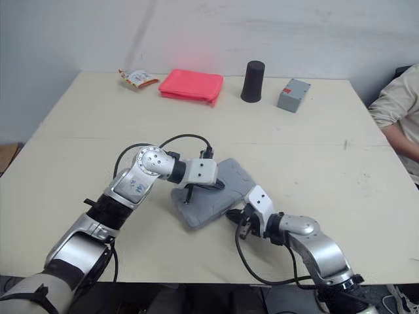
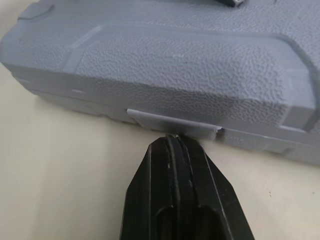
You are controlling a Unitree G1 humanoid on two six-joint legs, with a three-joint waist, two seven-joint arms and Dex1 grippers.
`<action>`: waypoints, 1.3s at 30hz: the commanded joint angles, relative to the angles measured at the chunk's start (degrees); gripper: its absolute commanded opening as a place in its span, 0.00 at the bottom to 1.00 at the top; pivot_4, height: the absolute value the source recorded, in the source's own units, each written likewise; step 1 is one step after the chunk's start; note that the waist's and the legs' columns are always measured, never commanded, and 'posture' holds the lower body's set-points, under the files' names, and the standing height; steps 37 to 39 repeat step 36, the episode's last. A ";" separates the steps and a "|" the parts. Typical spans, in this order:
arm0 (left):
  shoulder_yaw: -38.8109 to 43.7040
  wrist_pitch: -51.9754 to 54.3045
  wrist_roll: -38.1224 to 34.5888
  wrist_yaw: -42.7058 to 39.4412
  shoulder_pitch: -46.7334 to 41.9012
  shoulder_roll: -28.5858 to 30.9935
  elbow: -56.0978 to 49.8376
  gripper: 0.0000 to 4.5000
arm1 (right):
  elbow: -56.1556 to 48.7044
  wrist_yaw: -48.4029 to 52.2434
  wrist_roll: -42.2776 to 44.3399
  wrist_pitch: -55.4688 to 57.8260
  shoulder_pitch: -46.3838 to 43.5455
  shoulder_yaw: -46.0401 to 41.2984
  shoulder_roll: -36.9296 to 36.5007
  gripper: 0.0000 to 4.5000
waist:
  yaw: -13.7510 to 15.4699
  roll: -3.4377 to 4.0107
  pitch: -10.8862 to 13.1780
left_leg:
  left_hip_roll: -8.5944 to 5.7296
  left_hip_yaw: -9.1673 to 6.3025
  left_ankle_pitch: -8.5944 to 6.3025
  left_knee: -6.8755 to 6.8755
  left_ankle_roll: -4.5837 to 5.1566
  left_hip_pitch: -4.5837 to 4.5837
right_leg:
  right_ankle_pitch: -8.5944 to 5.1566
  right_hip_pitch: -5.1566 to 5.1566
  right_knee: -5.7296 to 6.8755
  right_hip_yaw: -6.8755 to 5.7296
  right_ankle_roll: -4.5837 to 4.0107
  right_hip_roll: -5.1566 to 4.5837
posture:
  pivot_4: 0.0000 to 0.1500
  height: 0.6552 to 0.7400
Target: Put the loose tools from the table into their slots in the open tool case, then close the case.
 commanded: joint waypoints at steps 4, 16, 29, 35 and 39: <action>-5.84 2.36 3.30 -1.40 4.08 -1.04 4.39 0.01 | -4.95 2.18 3.88 0.59 -2.33 -2.56 -0.72 0.00 | 0.32 0.03 -0.03 | -0.02 -0.01 0.00 0.01 0.00 -0.07 | 0.00 0.00 -0.09 -0.01 0.00 -0.02 | 1.00 0.95; 14.36 24.46 -20.40 -9.31 3.47 6.84 -13.44 0.39 | -19.24 14.49 16.48 4.24 4.54 -16.06 -18.29 0.43 | 0.03 0.54 0.91 | 0.01 -0.04 -0.01 0.01 -0.02 -0.59 | 0.00 -0.39 -0.27 -0.07 0.01 0.06 | 1.00 0.95; 58.48 45.89 -46.67 -13.24 27.57 36.43 -31.39 0.99 | -3.12 34.46 21.39 1.90 5.23 -43.29 -40.67 1.00 | 0.69 0.45 1.53 | -0.12 -0.17 0.14 0.28 0.23 -2.17 | 0.02 -1.78 -0.10 -0.12 0.01 -0.17 | 1.00 0.95; 71.14 48.35 -48.38 -12.79 38.27 39.71 -33.08 0.99 | 4.21 34.13 16.99 -5.34 0.26 -40.64 -41.19 1.00 | 0.13 0.53 1.58 | -0.14 -0.15 0.22 0.19 0.23 -2.06 | 0.03 -1.80 -0.02 -0.13 0.01 -0.24 | 1.00 0.95; 72.29 47.72 -48.23 -13.34 40.21 39.87 -33.72 0.99 | 5.01 34.01 16.92 -5.61 -0.74 -39.93 -41.07 1.00 | 0.13 0.53 1.58 | -0.14 -0.14 0.24 0.16 0.19 -2.05 | 0.03 -1.82 0.00 -0.13 0.00 -0.24 | 1.00 0.95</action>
